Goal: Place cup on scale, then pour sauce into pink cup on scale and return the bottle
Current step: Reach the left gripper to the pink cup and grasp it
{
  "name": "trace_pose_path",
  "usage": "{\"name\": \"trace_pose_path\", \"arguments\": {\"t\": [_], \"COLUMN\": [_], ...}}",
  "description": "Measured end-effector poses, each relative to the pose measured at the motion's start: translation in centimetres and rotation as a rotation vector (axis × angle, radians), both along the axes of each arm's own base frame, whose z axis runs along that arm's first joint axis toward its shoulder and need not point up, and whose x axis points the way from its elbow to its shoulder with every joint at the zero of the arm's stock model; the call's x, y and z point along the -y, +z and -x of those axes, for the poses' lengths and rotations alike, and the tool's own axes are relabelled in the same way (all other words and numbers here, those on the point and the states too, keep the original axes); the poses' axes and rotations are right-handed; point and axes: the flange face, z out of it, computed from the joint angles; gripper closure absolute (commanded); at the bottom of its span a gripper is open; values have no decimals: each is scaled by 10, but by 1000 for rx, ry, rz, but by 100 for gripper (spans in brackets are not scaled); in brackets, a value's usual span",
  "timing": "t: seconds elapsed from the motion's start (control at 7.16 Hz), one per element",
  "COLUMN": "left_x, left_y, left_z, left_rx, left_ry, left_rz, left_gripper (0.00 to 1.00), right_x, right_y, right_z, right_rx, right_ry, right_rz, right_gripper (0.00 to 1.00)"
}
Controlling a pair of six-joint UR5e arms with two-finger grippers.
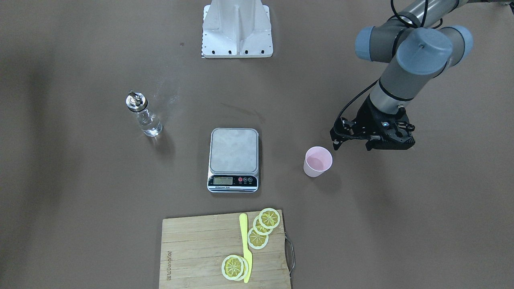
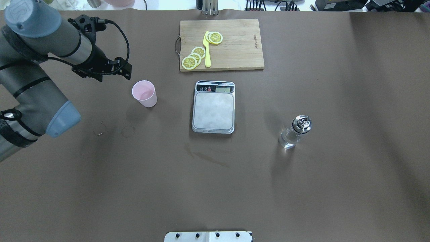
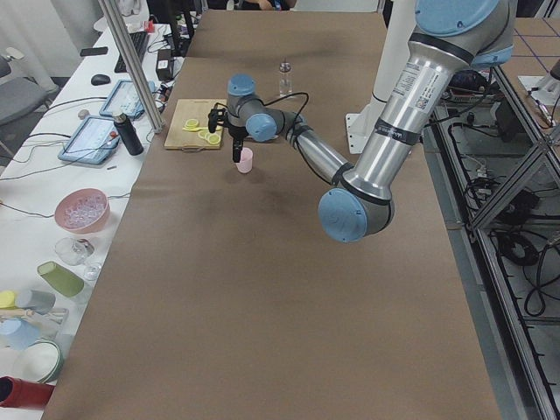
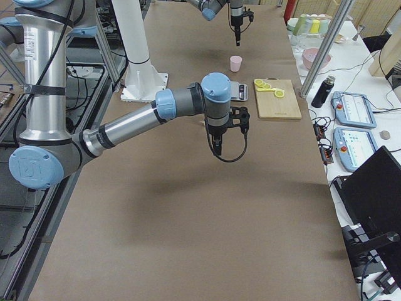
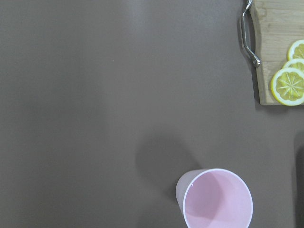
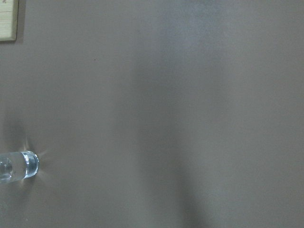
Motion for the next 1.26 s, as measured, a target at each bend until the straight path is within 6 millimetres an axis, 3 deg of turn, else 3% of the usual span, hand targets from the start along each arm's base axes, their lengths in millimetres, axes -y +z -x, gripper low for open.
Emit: {"name": "trace_pose_path", "arguments": {"t": [0.28, 0.56, 0.7, 0.84, 0.98, 1.26], "left_x": [9, 14, 13, 12, 11, 6], "left_y": [7, 29, 36, 38, 39, 37], "left_z": [-22, -48, -58, -62, -65, -70], "left_rx": [21, 30, 28, 25, 24, 20], "left_ry": [-4, -1, 2, 4, 6, 14], "left_rz": [4, -5, -1, 2, 6, 18], "left_gripper": [3, 13, 24, 51, 96, 100], "right_x": [1, 4, 7, 9, 12, 14], "right_y": [0, -5, -8, -12, -14, -19], "right_z": [2, 9, 16, 21, 24, 28], "right_rx": [0, -22, -40, -52, -58, -61], "right_ry": [12, 8, -3, -11, -16, -24], "right_rz": [20, -5, -25, -43, -54, -67], "right_gripper": [0, 0, 0, 0, 0, 0]}}
